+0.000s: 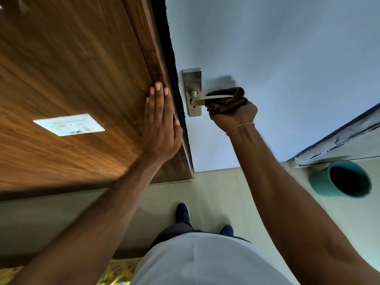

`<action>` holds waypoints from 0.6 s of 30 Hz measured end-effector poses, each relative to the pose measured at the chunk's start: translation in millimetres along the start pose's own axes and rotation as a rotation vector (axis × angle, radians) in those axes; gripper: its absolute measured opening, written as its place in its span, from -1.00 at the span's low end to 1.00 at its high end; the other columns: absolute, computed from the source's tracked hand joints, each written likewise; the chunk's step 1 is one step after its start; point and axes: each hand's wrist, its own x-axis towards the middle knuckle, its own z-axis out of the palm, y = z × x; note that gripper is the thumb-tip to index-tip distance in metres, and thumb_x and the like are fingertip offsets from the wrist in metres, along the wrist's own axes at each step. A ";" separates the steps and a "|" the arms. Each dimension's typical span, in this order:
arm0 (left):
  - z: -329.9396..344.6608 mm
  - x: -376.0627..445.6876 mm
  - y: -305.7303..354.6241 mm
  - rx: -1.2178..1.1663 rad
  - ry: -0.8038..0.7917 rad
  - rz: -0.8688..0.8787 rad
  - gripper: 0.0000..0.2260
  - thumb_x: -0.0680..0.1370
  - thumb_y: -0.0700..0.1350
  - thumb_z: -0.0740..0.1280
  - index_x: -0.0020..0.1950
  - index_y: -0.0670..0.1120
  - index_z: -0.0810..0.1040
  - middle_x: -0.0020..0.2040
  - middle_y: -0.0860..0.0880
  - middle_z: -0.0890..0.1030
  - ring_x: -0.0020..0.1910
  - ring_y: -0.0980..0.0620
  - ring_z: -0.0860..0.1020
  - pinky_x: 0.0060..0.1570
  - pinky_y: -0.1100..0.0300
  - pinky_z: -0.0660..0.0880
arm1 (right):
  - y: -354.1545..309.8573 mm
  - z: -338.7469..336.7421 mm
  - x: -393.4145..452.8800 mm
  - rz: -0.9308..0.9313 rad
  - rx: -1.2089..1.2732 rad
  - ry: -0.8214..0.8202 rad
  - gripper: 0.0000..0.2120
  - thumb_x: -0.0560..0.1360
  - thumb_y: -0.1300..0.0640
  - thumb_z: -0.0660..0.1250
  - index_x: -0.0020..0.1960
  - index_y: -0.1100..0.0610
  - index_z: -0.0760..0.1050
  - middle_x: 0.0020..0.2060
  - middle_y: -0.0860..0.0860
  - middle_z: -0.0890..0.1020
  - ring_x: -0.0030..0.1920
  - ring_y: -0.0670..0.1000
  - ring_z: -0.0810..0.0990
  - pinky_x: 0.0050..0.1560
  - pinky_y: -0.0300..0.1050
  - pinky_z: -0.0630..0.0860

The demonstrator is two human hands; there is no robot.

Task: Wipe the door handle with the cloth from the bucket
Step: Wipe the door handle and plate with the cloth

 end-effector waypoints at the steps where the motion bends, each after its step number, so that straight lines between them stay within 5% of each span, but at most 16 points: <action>1: -0.7 0.0 0.1 -0.006 -0.001 0.002 -0.31 0.69 -0.19 0.28 0.75 -0.30 0.04 0.76 -0.34 0.11 0.78 -0.21 -0.01 0.77 -0.20 0.07 | -1.2 0.0 0.3 -0.037 -0.080 -0.009 -0.59 0.56 0.16 0.02 -0.18 0.30 0.60 -0.13 0.32 0.65 -0.11 0.27 0.62 -0.05 0.03 0.47; 4: -1.6 0.6 -1.4 -0.015 -0.002 0.014 -0.33 0.70 -0.18 0.24 0.75 -0.30 0.05 0.75 -0.34 0.13 0.78 -0.25 0.04 0.76 -0.22 0.11 | -3.5 -1.0 2.8 -0.100 -0.280 -0.009 -0.58 0.56 0.11 0.05 -0.35 0.20 0.52 -0.29 0.19 0.53 -0.30 0.17 0.50 -0.22 -0.07 0.35; 7: -1.6 0.1 -1.4 -0.018 0.002 0.017 -0.34 0.70 -0.18 0.24 0.75 -0.30 0.06 0.75 -0.34 0.14 0.77 -0.28 0.09 0.76 -0.21 0.11 | -5.2 -1.3 9.1 -0.150 -0.459 0.085 -0.65 0.62 0.07 0.08 -0.27 0.13 0.47 -0.33 0.14 0.48 -0.36 0.15 0.49 -0.33 -0.13 0.42; 10: -1.5 -0.3 0.1 -0.010 -0.002 0.006 -0.34 0.70 -0.19 0.24 0.75 -0.31 0.07 0.75 -0.34 0.13 0.77 -0.29 0.08 0.77 -0.20 0.09 | -5.0 -3.4 16.0 -0.399 -0.879 0.150 -0.71 0.69 0.05 0.14 0.05 0.17 0.59 -0.13 0.09 0.65 -0.16 0.12 0.65 -0.19 -0.11 0.56; 13: -1.0 0.1 0.3 -0.021 -0.005 0.008 -0.36 0.70 -0.18 0.22 0.74 -0.32 0.08 0.75 -0.36 0.13 0.77 -0.30 0.09 0.75 -0.24 0.11 | -3.1 -6.6 8.5 -0.640 -1.183 0.107 -0.72 0.79 0.04 0.09 0.21 0.15 0.53 -0.02 0.01 0.64 0.01 0.06 0.61 -0.12 -0.29 0.54; 16: -0.6 0.4 0.0 -0.021 0.000 0.007 -0.36 0.71 -0.17 0.21 0.74 -0.33 0.09 0.74 -0.36 0.14 0.76 -0.31 0.10 0.75 -0.24 0.12 | -1.7 -11.8 8.2 -0.947 -1.593 0.110 -0.69 0.72 -0.02 0.13 0.15 0.07 0.61 0.06 0.07 0.69 0.14 0.23 0.58 0.15 0.02 0.53; 18: 0.2 0.8 -0.2 -0.024 -0.005 0.006 -0.36 0.71 -0.16 0.22 0.74 -0.32 0.08 0.74 -0.36 0.14 0.76 -0.31 0.09 0.75 -0.24 0.11 | 4.4 -12.6 1.2 -1.173 -1.869 0.092 -0.72 0.70 -0.01 0.18 0.11 0.04 0.64 0.07 0.06 0.69 0.16 0.26 0.55 0.17 0.10 0.41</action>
